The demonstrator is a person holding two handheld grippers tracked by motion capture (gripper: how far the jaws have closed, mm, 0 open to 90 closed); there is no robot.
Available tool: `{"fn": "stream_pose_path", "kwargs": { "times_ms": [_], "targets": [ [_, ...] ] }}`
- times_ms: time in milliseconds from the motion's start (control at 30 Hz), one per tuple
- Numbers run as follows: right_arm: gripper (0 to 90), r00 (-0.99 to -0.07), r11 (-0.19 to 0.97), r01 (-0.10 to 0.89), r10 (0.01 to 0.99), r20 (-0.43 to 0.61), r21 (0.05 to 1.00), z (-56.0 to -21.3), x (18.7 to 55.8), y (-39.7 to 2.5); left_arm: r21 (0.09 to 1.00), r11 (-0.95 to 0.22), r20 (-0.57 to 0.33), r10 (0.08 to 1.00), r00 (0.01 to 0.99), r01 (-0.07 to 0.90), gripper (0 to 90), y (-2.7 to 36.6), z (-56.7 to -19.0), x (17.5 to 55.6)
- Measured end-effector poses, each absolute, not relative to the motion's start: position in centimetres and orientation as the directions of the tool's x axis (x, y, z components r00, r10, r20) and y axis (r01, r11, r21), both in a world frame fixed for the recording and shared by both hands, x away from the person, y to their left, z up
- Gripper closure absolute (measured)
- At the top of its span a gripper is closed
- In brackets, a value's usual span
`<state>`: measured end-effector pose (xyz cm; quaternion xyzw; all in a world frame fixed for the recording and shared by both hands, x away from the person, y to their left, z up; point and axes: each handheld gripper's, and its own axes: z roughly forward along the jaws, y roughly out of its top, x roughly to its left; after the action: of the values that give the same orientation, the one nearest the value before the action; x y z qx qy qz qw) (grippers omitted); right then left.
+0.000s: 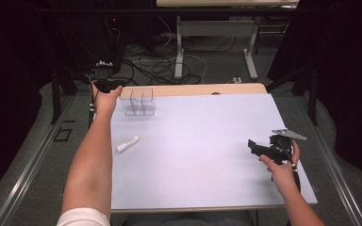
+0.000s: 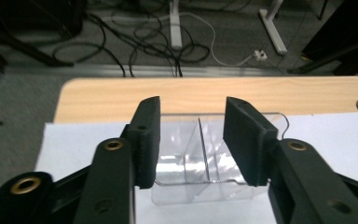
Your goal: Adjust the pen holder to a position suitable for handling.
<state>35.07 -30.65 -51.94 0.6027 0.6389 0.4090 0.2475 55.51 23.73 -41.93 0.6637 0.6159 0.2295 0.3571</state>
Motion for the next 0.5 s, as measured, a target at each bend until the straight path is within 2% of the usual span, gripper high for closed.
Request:
{"fn": "stream_pose_path", "kwargs": {
  "times_ms": [200,500],
  "targets": [
    [6.3,-0.157,-0.055,0.573,0.972,0.176,0.818,-52.0,35.1,-30.7,0.713,-0.037,-0.091,0.985,0.144,0.700,63.4,23.8,-42.8,56.0],
    [6.7,-0.160,-0.059,0.575,0.970,0.183,0.816,-52.0,35.1,-30.7,0.659,-0.027,-0.087,0.990,0.112,0.751,70.5,24.1,-43.7,56.3]
  ]
}}
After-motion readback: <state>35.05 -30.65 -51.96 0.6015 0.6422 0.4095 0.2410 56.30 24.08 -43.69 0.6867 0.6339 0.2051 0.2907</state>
